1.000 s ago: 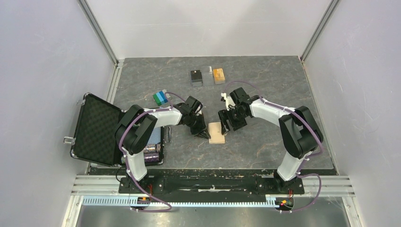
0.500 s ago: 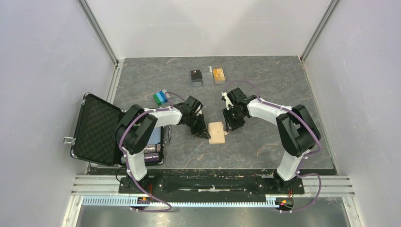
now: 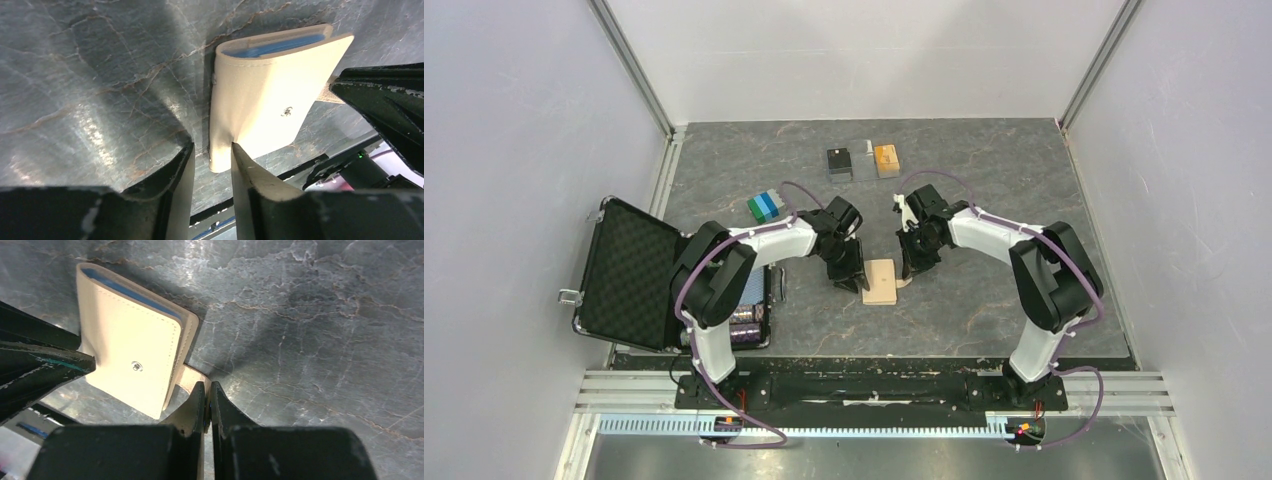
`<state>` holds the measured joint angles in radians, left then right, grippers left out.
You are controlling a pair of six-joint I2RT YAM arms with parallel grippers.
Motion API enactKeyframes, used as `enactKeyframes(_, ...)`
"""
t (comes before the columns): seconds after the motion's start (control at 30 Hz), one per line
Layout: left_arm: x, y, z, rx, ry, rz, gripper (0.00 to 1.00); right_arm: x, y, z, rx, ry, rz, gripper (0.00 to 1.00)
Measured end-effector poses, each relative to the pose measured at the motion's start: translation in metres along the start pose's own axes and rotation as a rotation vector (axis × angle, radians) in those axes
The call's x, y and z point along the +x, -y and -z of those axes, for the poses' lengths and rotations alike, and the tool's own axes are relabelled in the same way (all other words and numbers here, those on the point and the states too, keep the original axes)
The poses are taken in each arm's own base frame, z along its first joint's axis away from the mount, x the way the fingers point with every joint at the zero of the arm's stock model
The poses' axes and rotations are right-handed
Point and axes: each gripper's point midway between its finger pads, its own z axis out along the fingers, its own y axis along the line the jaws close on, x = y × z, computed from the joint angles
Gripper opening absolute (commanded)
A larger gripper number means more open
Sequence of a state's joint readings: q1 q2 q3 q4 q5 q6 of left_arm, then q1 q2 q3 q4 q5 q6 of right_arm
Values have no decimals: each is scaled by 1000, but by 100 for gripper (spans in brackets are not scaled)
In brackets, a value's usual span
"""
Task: Put the credit cards into the card holder
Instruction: Open the card holder at the center of the board.
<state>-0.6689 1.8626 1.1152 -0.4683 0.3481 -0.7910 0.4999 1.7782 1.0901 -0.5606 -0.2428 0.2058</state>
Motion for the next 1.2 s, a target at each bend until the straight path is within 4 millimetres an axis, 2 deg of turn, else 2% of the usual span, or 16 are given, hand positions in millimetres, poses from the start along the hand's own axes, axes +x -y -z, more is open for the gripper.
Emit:
enactKeyframes(0.1,-4,3,7,-41,18,-35,46,-2,-6,3,-47,11,-17,0)
enactKeyframes(0.3,-19,42,29,7,94,-132,53,-15,-21,22,-171,77,-44,0)
enactKeyframes(0.5,-24,63,49,70,153,-168,58,-35,-48,44,-317,165,-16,0)
enactKeyframes(0.67,-28,73,63,110,200,-185,57,-44,-67,55,-430,221,17,0)
enactKeyframes(0.73,-28,76,68,121,213,-190,50,-44,-71,56,-454,228,22,0)
enactKeyframes(0.83,-31,75,70,112,230,-189,35,-45,-74,58,-477,235,30,0)
enactKeyframes(0.97,-29,63,65,69,229,-177,28,-45,-75,58,-485,237,29,0)
enactKeyframes(1.07,-24,46,59,11,218,-161,28,-46,-78,61,-502,246,39,0)
enactKeyframes(1.2,-19,29,56,-52,203,-145,33,-48,-83,66,-527,260,55,0)
